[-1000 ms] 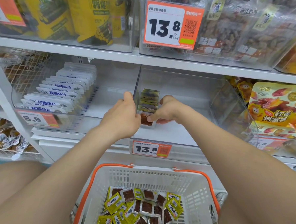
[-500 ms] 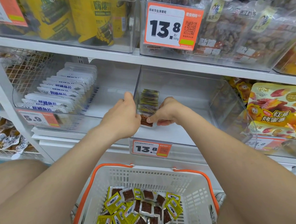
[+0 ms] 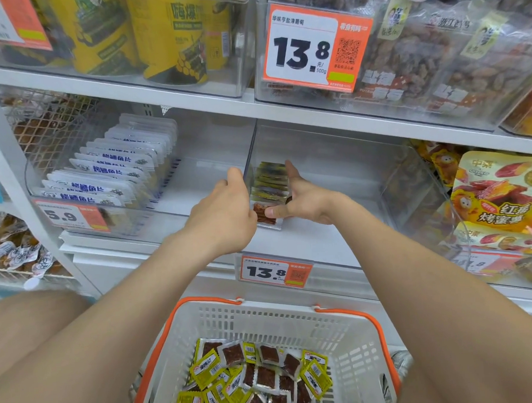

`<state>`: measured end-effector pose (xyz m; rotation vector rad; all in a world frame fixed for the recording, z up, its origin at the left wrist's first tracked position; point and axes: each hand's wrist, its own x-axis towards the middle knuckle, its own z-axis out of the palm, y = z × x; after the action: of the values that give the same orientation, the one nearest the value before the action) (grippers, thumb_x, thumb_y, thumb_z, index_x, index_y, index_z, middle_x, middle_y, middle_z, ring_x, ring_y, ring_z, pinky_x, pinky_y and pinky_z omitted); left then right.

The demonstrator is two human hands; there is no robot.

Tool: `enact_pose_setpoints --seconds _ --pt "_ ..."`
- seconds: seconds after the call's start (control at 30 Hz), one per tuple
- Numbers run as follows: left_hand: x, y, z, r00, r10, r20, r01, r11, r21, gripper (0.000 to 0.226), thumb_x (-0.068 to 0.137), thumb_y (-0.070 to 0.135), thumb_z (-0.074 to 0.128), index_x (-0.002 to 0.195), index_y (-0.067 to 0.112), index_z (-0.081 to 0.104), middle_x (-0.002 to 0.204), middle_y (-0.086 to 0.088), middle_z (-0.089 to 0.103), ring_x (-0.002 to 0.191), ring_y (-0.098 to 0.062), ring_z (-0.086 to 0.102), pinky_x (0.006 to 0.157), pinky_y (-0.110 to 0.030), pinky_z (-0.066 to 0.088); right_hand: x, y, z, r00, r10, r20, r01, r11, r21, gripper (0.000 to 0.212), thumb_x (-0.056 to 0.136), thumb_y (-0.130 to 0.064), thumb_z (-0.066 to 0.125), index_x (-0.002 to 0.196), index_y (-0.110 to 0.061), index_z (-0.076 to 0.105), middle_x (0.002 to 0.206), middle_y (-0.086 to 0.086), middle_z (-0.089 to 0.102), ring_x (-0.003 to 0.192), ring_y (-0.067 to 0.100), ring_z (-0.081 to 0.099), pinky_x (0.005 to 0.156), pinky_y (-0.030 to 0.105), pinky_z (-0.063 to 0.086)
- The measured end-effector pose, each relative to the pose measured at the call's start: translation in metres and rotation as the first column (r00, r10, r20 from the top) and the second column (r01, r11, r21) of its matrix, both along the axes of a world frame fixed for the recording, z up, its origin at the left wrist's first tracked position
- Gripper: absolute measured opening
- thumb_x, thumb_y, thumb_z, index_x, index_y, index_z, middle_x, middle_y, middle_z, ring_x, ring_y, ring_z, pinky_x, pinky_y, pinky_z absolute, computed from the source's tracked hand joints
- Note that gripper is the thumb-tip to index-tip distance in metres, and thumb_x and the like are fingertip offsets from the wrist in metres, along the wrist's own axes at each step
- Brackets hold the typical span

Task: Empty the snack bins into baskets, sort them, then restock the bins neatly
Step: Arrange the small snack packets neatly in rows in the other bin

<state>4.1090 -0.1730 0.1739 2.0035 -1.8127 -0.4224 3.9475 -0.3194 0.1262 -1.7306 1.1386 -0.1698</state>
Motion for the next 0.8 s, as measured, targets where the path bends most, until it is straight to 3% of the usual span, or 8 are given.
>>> enact_pose_setpoints --seconds 0.1,0.2,0.27,0.37,0.43,0.57,0.67,0.8 --pt "0.000 0.000 -0.001 1.000 0.003 -0.009 -0.003 1.000 0.000 0.018 0.097 0.014 0.048 0.104 0.015 0.031 0.090 -0.005 0.045 0.085 -0.035 0.055 0.071 -0.046 0.046 0.006 -0.005 0.000 0.987 0.071 -0.146 -0.076 0.997 -0.029 0.151 0.068 -0.045 0.092 0.159 -0.034 -0.029 0.173 -0.006 0.014 0.151 0.018 0.035 0.121 0.040 0.039" --pt "-0.001 -0.001 -0.001 1.000 0.017 -0.012 -0.017 1.000 0.001 0.019 0.097 0.014 0.049 0.102 0.015 0.031 0.090 -0.005 0.044 0.086 -0.037 0.054 0.072 -0.046 0.045 0.009 -0.005 0.007 0.939 0.169 -0.299 -0.211 0.971 -0.115 0.128 0.091 -0.042 0.077 0.159 -0.020 -0.030 0.174 -0.002 -0.009 0.158 0.017 0.015 0.126 0.031 0.021" --pt "-0.003 -0.001 0.000 0.999 0.030 -0.017 -0.030 1.000 -0.004 0.019 0.096 0.014 0.049 0.103 0.015 0.031 0.090 -0.005 0.044 0.085 -0.035 0.054 0.069 -0.044 0.042 0.007 -0.006 0.007 0.921 0.190 -0.339 -0.251 0.957 -0.147 0.119 0.097 -0.042 0.071 0.160 -0.016 -0.026 0.173 -0.001 -0.011 0.159 0.015 0.011 0.124 0.025 0.018" --pt "-0.004 0.000 0.000 0.999 0.040 -0.023 -0.040 0.999 0.000 0.018 0.097 0.014 0.049 0.102 0.014 0.032 0.092 -0.006 0.046 0.083 -0.032 0.054 0.067 -0.042 0.040 0.005 -0.008 0.004 0.947 0.153 -0.282 -0.200 0.969 -0.147 0.135 0.085 -0.052 0.079 0.159 -0.024 -0.031 0.174 -0.004 -0.012 0.160 0.015 0.002 0.129 0.039 0.018" --pt "-0.003 -0.001 0.001 0.999 0.039 -0.024 -0.039 0.999 0.004 0.018 0.097 0.014 0.049 0.102 0.015 0.032 0.091 -0.006 0.046 0.081 -0.031 0.053 0.065 -0.041 0.039 0.007 -0.008 0.003 0.968 0.106 -0.227 -0.140 0.981 -0.136 0.139 0.083 -0.044 0.083 0.158 -0.027 -0.032 0.175 -0.002 -0.005 0.160 0.018 0.006 0.129 0.042 0.021" --pt "-0.003 0.000 0.001 0.999 0.046 -0.018 -0.045 0.999 0.013 0.018 0.098 0.016 0.049 0.102 0.015 0.032 0.092 -0.006 0.047 0.083 -0.031 0.053 0.069 -0.044 0.043 0.008 -0.006 -0.001 0.991 0.074 -0.107 -0.088 0.988 -0.126 0.124 0.082 -0.020 0.086 0.163 -0.018 -0.008 0.148 0.000 0.051 0.138 0.019 0.052 0.113 0.032 0.045" --pt "-0.004 0.001 0.002 0.999 0.050 0.001 -0.050 0.999 0.018 0.018 0.098 0.016 0.049 0.102 0.014 0.032 0.093 -0.007 0.048 0.085 -0.032 0.054 0.071 -0.045 0.045 0.008 0.000 -0.005 0.994 0.069 -0.090 -0.080 0.988 -0.129 0.120 0.086 -0.014 0.084 0.162 -0.019 -0.008 0.140 -0.001 0.057 0.127 0.017 0.060 0.109 0.031 0.049" --pt "-0.005 0.002 0.004 0.999 0.046 0.013 -0.046 0.998 0.030 0.017 0.098 0.015 0.049 0.102 0.014 0.032 0.094 -0.008 0.048 0.087 -0.035 0.055 0.073 -0.047 0.048 0.003 0.005 -0.002 0.994 0.086 -0.062 -0.092 0.991 -0.094 0.122 0.089 -0.022 0.083 0.164 -0.022 -0.013 0.152 -0.006 0.047 0.136 0.016 0.051 0.113 0.031 0.044"
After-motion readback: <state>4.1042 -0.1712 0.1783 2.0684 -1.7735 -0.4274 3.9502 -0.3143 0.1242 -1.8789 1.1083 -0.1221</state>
